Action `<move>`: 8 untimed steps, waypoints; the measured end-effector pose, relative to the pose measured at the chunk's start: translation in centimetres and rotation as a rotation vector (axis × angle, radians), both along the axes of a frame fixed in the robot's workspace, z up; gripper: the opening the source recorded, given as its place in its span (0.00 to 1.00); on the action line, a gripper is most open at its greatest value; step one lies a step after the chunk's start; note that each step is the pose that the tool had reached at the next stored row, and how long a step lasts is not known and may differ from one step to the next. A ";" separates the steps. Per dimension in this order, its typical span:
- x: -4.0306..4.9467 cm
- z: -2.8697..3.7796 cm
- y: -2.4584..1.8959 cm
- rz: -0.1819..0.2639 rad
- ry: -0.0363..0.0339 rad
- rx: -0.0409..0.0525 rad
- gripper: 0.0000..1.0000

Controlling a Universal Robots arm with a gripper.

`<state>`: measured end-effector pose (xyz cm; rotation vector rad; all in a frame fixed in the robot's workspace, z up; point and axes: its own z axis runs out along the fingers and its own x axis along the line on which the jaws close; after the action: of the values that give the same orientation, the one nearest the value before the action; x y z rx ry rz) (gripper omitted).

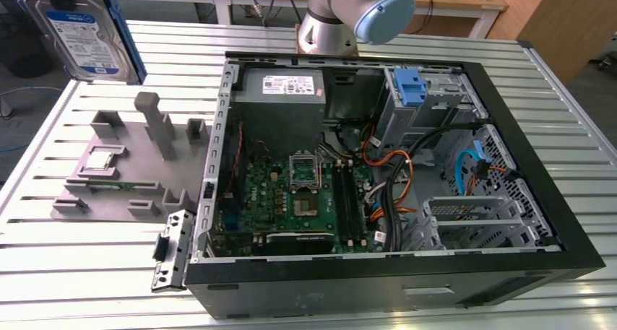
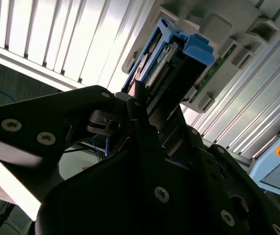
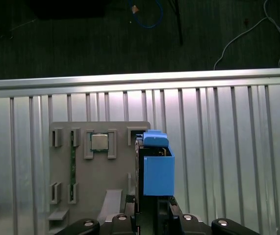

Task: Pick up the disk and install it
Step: 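Pick up the disk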

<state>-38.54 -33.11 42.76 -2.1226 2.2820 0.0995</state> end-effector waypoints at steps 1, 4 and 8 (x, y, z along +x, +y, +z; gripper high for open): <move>0.00 0.01 0.00 0.000 -0.0002 0.0001 0.35; 0.00 0.04 0.00 0.000 -0.0001 0.0001 0.35; 0.00 0.11 0.00 0.000 -0.0001 0.0001 0.35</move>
<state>-38.54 -33.11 42.87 -2.1224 2.2819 0.0995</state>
